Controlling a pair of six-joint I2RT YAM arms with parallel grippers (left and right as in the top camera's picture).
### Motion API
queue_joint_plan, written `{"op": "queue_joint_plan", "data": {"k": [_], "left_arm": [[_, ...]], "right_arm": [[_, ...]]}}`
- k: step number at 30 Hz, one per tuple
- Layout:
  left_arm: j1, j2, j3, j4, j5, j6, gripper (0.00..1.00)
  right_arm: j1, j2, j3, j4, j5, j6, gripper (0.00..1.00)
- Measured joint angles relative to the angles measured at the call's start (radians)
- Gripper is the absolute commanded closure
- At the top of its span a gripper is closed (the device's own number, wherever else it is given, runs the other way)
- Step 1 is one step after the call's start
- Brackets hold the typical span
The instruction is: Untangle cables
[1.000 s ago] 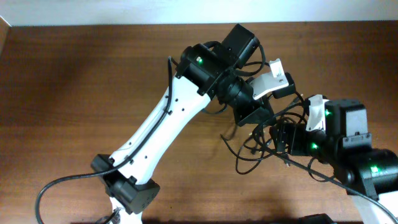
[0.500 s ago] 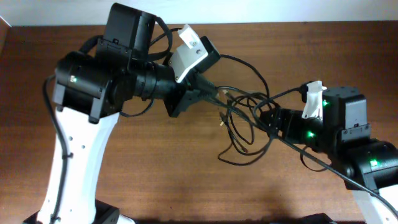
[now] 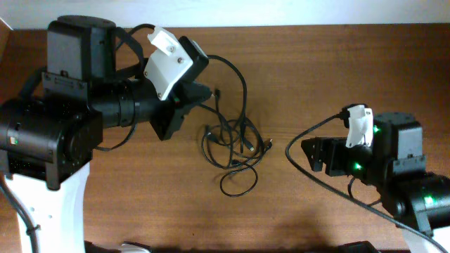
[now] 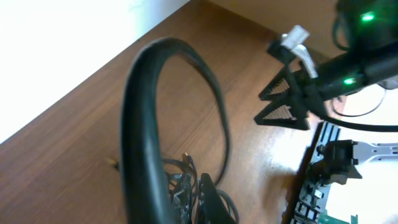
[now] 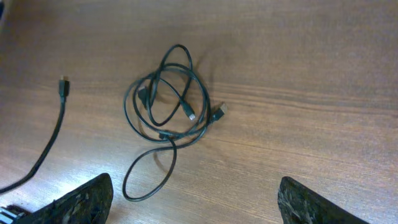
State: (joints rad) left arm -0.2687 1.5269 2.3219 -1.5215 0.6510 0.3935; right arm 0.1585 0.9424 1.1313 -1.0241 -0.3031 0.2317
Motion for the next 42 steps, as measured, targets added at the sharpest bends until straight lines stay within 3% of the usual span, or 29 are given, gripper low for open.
{"op": "queue_joint_plan", "data": {"k": [3,6,10,13,15,20,23,26,27,28,33,38,42], "left_arm": [[0.000,0.000,0.000,0.016,-0.132,-0.090,1.00],[0.000,0.000,0.000,0.014,-0.433,-0.248,1.00],[0.001,0.000,-0.002,0.012,-0.836,-0.357,1.00],[0.095,0.002,-0.050,0.014,-1.007,-0.439,1.00],[0.213,0.005,-0.095,0.019,-1.033,-0.491,1.00],[0.574,0.012,-0.343,0.150,-1.048,-0.776,1.00],[0.752,0.017,-0.597,0.360,-0.964,-0.878,1.00],[0.842,0.018,-0.793,0.526,-0.921,-0.913,1.00],[0.863,0.020,-0.835,0.549,-0.917,-0.919,0.39],[0.881,0.020,-0.880,0.572,-0.916,-0.930,0.01],[0.883,0.020,-0.902,0.573,-0.889,-0.940,0.01],[0.883,0.020,-0.910,0.376,-0.891,-0.940,0.01],[0.883,0.020,-0.911,0.334,-1.053,-0.974,0.01]], "right_arm": [[0.000,-0.026,0.000,-0.012,-0.002,0.000,0.16],[0.000,-0.026,0.000,-0.019,-0.002,0.000,0.16],[0.000,-0.026,0.000,-0.020,-0.002,0.000,0.16],[0.000,-0.026,0.000,-0.034,-0.002,-0.002,0.16],[0.000,-0.026,0.000,-0.035,-0.002,-0.003,0.16],[0.000,-0.026,0.000,-0.042,-0.002,-0.005,0.16],[0.000,-0.026,0.000,-0.048,-0.002,-0.005,0.16],[0.000,-0.026,0.000,-0.066,-0.002,-0.006,0.16],[0.000,-0.025,0.000,-0.066,-0.002,-0.007,0.16],[0.000,-0.026,0.000,-0.068,-0.002,-0.007,0.16],[0.000,-0.026,0.000,-0.068,-0.002,-0.007,0.16],[0.000,-0.026,0.000,-0.067,-0.002,-0.007,0.16],[0.000,-0.025,0.000,-0.067,-0.002,-0.008,0.16]]}}
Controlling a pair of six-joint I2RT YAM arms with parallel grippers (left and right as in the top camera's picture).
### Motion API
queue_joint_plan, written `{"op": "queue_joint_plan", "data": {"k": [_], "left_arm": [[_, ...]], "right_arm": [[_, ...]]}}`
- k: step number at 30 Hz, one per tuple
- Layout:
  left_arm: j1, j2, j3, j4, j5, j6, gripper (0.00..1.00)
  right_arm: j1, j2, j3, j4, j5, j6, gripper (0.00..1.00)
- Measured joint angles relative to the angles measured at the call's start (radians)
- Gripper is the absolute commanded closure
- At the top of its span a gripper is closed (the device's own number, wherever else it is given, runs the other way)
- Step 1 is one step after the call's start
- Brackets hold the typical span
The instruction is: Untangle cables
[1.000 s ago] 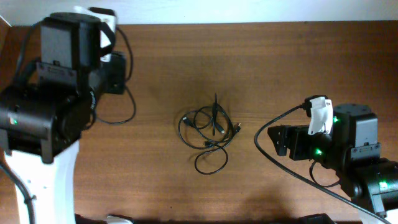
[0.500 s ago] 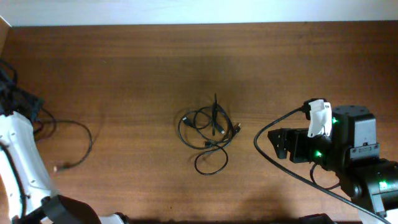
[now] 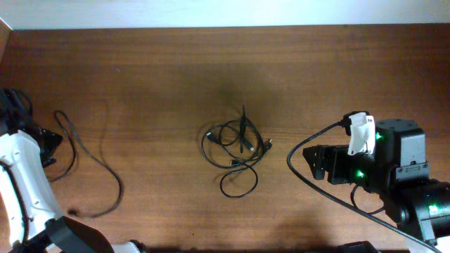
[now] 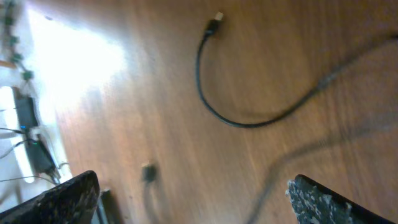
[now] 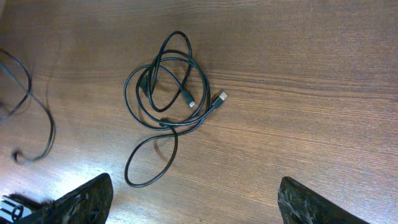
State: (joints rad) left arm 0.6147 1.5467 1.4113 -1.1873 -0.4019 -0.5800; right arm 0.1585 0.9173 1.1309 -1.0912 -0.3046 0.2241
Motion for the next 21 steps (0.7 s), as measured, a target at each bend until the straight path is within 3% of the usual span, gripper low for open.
{"op": "queue_joint_plan", "data": {"k": [1,3,6,7,8,11,16,21], "left_arm": [[0.000,0.000,0.000,0.001,-0.045,-0.006,0.01],[0.000,0.000,0.000,0.003,0.015,0.002,0.01],[-0.007,0.000,0.000,0.006,0.338,0.189,0.01],[-0.050,0.000,0.000,0.006,0.504,0.307,0.01],[-0.084,0.000,0.000,0.005,0.579,0.364,0.01],[-0.310,0.000,0.000,0.005,0.684,0.469,0.01],[-0.650,0.000,-0.054,0.056,0.713,0.485,0.01],[-0.889,0.000,-0.251,0.352,0.710,0.233,0.01]], "right_arm": [[0.000,0.000,0.000,0.000,0.000,0.000,0.16],[0.000,0.000,0.000,0.000,0.000,0.001,0.16],[0.000,0.000,0.000,0.000,0.008,0.000,0.17],[0.000,0.000,0.000,0.000,0.023,0.001,0.17],[0.000,0.000,0.000,-0.001,0.029,0.002,0.17],[0.000,0.002,0.000,-0.004,0.038,0.004,0.20],[0.000,0.069,0.000,-0.019,0.045,0.004,0.21],[0.000,0.074,0.000,-0.021,0.045,0.004,0.21]]}}
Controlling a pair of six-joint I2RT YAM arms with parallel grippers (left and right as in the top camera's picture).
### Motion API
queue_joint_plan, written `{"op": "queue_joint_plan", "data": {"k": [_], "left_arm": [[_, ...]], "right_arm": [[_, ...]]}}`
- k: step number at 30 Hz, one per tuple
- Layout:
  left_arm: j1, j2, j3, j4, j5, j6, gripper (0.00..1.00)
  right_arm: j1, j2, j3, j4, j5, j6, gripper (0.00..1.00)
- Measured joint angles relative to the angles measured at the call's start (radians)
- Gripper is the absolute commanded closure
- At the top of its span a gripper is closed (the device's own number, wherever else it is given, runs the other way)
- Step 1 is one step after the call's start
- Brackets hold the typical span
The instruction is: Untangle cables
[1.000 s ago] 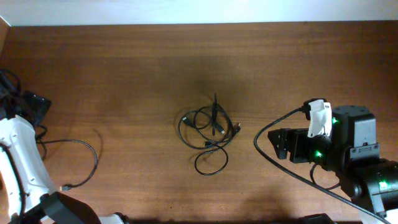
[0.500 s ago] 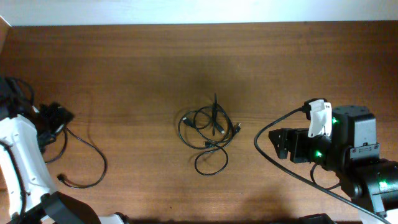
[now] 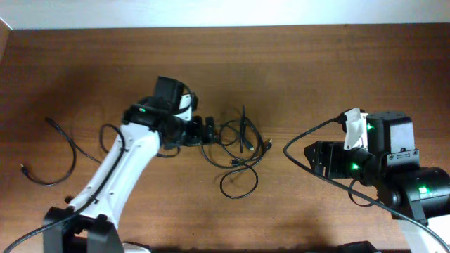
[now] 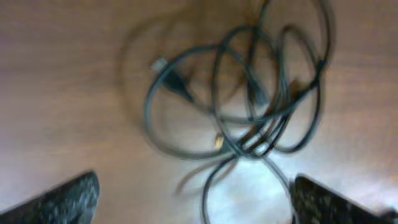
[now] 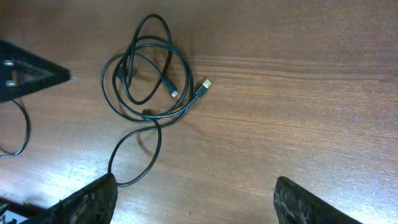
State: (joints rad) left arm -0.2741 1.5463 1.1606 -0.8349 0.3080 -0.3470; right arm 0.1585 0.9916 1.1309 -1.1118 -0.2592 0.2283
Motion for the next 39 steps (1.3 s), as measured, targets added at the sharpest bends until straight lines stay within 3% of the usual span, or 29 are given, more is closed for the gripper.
{"op": "queue_joint_plan", "data": {"k": [4,7,10,12,18,21,25,28,32,33,34,36,39], "left_arm": [[-0.171,0.027,-0.016,0.117,-0.039,-0.120,0.01],[-0.230,0.187,-0.019,0.139,-0.051,-0.192,0.01],[-0.229,0.263,-0.020,0.159,-0.056,-0.253,0.53],[-0.229,0.306,-0.020,0.172,-0.058,-0.265,1.00],[-0.229,0.311,-0.020,0.175,0.002,-0.236,1.00],[-0.229,0.282,-0.008,0.173,0.128,0.012,1.00],[-0.229,-0.112,0.001,0.151,0.240,0.451,1.00],[-0.229,-0.334,0.008,0.180,0.254,0.536,1.00],[-0.246,-0.346,0.008,0.173,0.261,0.550,1.00],[-0.258,-0.339,0.008,0.172,0.261,0.550,1.00],[-0.274,-0.328,0.008,0.172,0.262,0.549,1.00],[-0.293,-0.328,0.008,0.172,0.272,0.549,1.00],[-0.330,-0.327,0.009,0.158,0.266,0.547,0.91]], "right_arm": [[0.000,0.000,0.000,0.000,0.000,0.000,0.21],[0.000,0.001,0.000,0.000,0.000,0.001,0.21],[0.000,0.000,0.000,0.000,0.000,0.000,0.21],[0.000,0.001,0.000,0.000,0.000,0.000,0.21],[0.000,0.001,0.000,-0.011,0.000,0.000,0.21],[0.000,0.001,0.000,-0.011,0.000,0.000,0.21],[0.000,0.001,0.000,-0.011,-0.001,0.003,0.16],[0.000,0.001,0.000,0.002,-0.077,-0.028,0.16],[0.000,0.001,0.000,0.033,-0.262,-0.110,0.17],[0.000,0.001,0.000,0.036,-0.333,-0.163,0.24],[0.000,0.001,0.000,0.035,-0.389,-0.208,0.40],[0.000,0.001,0.000,0.040,-0.423,-0.244,0.96],[0.000,0.001,0.000,0.045,-0.448,-0.271,0.96]]}}
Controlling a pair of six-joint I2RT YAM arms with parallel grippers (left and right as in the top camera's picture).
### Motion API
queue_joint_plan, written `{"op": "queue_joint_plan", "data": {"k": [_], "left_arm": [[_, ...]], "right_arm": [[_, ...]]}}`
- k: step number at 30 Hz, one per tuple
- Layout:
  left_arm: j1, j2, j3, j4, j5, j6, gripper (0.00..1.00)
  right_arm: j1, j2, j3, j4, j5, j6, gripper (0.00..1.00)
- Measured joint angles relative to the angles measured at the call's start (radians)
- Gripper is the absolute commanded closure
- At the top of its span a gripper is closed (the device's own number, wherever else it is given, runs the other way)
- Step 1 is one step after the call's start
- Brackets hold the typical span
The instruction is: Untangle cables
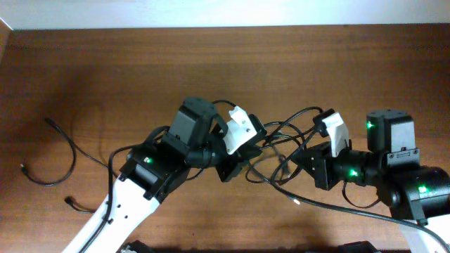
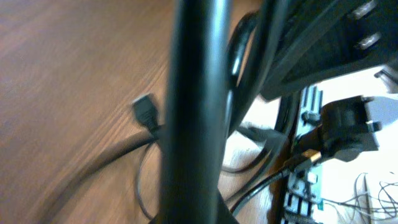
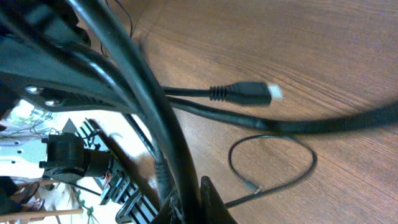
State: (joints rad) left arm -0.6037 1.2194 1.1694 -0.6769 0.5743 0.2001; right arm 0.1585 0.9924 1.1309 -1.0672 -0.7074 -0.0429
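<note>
The black cable tangle [image 1: 276,150] hangs stretched between my two grippers near the middle of the table. My left gripper [image 1: 228,169] is shut on one thick strand [image 2: 193,106], which runs straight up the left wrist view. From the right, my right gripper [image 1: 311,167] is shut on another strand [image 3: 158,124]. A plug [image 3: 245,93] with a pale tip sticks out beside it. A thin loop [image 3: 273,165] trails on the wood below. The jaws themselves are mostly hidden by cable in both wrist views.
A separate black cable [image 1: 72,158] lies in loose curves at the left of the brown wooden table [image 1: 140,63]. The pale wall edge runs along the far side. Both arm bodies crowd the front middle and front right.
The left gripper was open just left of the tangle lying on the table, and the right gripper was open, back at the right. Now both are shut on strands and the tangle is pulled up between them.
First my left gripper held one cable up over the tangle. Then that cable lay at the far left of the table, with the left arm there and open. The left gripper then stood open at the tangle. Now both grippers grip the tangle.
</note>
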Motion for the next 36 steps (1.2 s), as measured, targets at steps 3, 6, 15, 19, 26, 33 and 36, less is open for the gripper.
{"op": "queue_joint_plan", "data": {"k": [3,6,15,19,26,33,36], "left_arm": [[-0.002,0.000,0.000,-0.080,-0.146,-0.053,0.66],[-0.002,0.000,0.000,-0.084,-0.185,-0.073,0.97],[-0.002,0.000,0.000,-0.111,-0.158,-0.118,0.01],[-0.002,0.001,0.000,-0.023,-0.190,-0.075,0.00],[-0.002,0.021,0.000,-0.044,-0.099,0.284,0.49],[-0.001,0.021,0.000,-0.037,0.011,0.380,1.00],[0.001,0.021,0.000,-0.037,0.025,0.383,1.00]], "right_arm": [[0.000,0.000,0.000,-0.012,0.016,-0.002,0.96],[0.000,0.000,0.000,-0.035,0.055,0.005,0.96],[0.000,0.000,0.000,-0.035,0.050,0.012,0.96],[0.000,0.000,0.000,-0.082,-0.032,-0.111,0.96],[0.000,0.000,-0.001,-0.109,-0.175,-0.300,0.96],[0.000,0.000,-0.001,-0.113,-0.211,-0.309,0.96],[0.000,0.000,-0.001,-0.115,-0.199,-0.308,0.96]]}}
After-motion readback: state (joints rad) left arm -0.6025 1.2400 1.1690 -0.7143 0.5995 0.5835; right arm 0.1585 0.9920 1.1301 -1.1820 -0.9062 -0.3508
